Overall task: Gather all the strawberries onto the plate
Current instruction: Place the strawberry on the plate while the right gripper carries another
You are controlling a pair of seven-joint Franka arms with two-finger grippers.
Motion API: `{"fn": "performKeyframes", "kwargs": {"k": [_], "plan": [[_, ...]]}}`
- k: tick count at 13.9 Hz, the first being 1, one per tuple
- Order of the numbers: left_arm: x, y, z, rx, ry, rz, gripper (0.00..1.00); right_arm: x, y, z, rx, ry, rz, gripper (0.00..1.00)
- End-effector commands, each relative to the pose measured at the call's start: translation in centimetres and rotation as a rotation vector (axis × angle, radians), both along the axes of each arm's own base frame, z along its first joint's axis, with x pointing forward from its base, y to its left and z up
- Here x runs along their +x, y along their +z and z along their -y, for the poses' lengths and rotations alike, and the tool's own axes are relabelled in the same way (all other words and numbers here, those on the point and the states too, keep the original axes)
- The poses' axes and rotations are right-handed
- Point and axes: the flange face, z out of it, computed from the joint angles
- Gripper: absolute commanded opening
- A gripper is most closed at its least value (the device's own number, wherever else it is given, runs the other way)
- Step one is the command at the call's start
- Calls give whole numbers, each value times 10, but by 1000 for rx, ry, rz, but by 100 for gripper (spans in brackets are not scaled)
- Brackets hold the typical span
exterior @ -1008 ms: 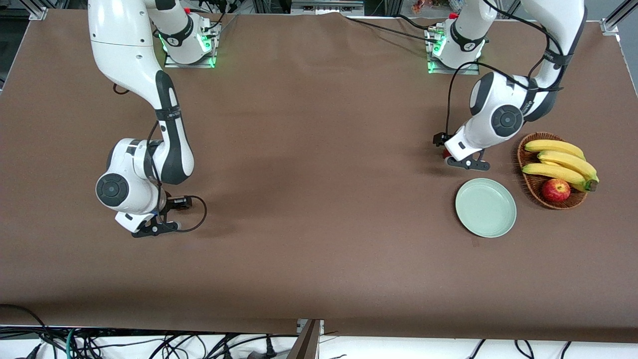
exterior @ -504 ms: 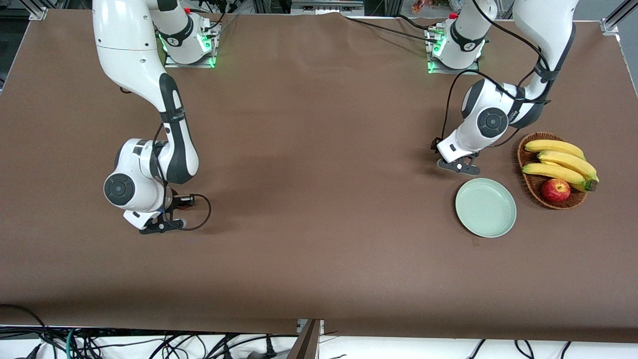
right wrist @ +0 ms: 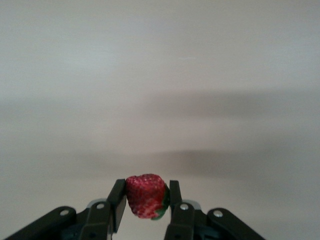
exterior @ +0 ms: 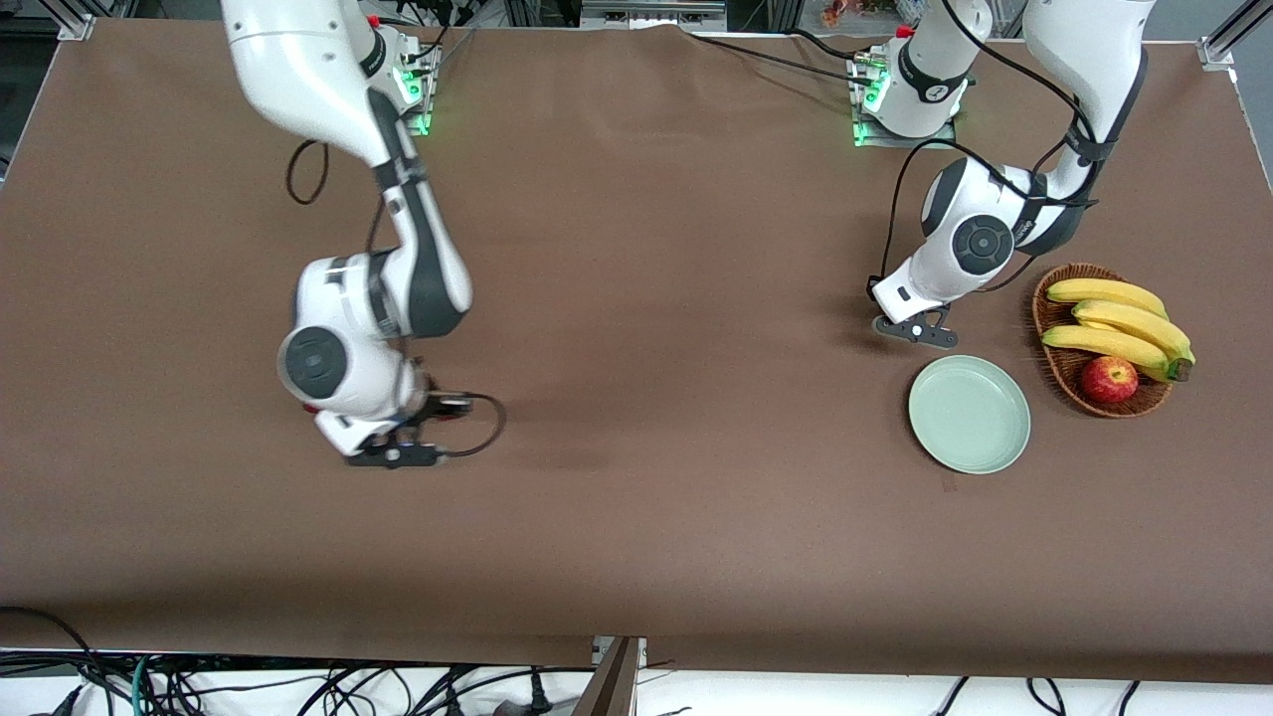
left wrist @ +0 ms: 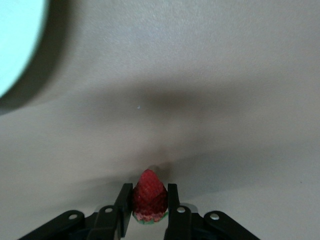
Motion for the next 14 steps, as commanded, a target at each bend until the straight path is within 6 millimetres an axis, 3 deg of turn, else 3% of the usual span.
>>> {"fn": "performKeyframes", "kwargs": {"k": [1,3,5,8,9,11,12,13,14], "plan": [[24,51,-2,21,-58,38,10,-7,1,-97,90,-153,-13,2],[65,89,-13,11,-121,55,10,-30,-6,-169,202,-279,-23,2],[106,108,-40,-14,-209,43,10,-60,-14,-229,357,-408,-3,2],[152,99,-84,-72,-381,65,10,-121,-41,-308,538,-570,47,15],[163,86,-90,-89,-433,68,10,-145,-52,-330,589,-606,65,33],[174,52,-103,-115,-518,104,11,-174,-62,-351,631,-645,69,68],[175,30,-112,-124,-532,118,24,-173,-53,-352,636,-654,65,81],[173,18,-120,-128,-520,123,45,-159,-37,-342,611,-635,74,85],[172,13,-123,-131,-517,123,46,-130,-39,-316,491,-614,57,88]]}}
